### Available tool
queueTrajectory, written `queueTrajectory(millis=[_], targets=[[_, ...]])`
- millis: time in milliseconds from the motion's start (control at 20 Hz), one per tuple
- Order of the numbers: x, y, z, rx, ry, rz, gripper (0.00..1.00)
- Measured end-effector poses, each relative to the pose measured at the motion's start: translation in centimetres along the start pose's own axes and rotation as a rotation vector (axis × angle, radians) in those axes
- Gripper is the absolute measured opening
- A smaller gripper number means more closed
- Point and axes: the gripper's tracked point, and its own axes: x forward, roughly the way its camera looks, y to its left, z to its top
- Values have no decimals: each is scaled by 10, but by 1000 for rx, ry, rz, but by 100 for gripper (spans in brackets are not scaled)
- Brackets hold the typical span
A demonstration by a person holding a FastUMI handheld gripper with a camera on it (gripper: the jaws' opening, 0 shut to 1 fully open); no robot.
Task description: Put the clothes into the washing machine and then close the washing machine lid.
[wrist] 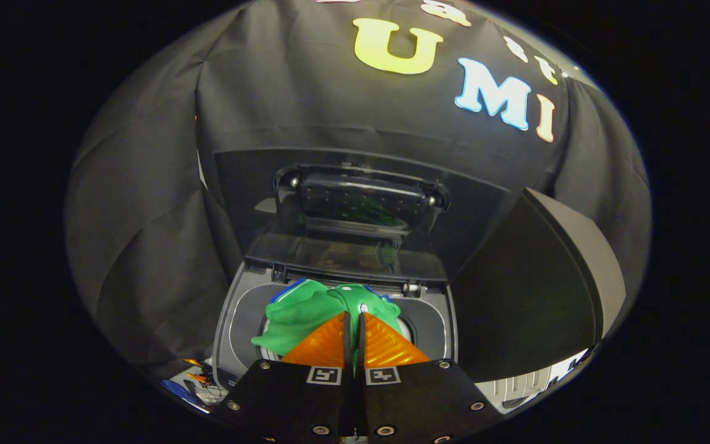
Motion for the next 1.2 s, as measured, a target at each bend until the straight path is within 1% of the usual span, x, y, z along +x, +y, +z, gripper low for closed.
queueTrajectory(millis=[150, 650, 800, 1050, 1200], targets=[[18, -1, -9, -4, 34, 12, 0], [70, 7, -61, 28, 175, 51, 0], [84, 11, -77, 12, 221, 61, 0], [99, 19, -104, -10, 288, 79, 0], [103, 23, -110, -18, 310, 83, 0]])
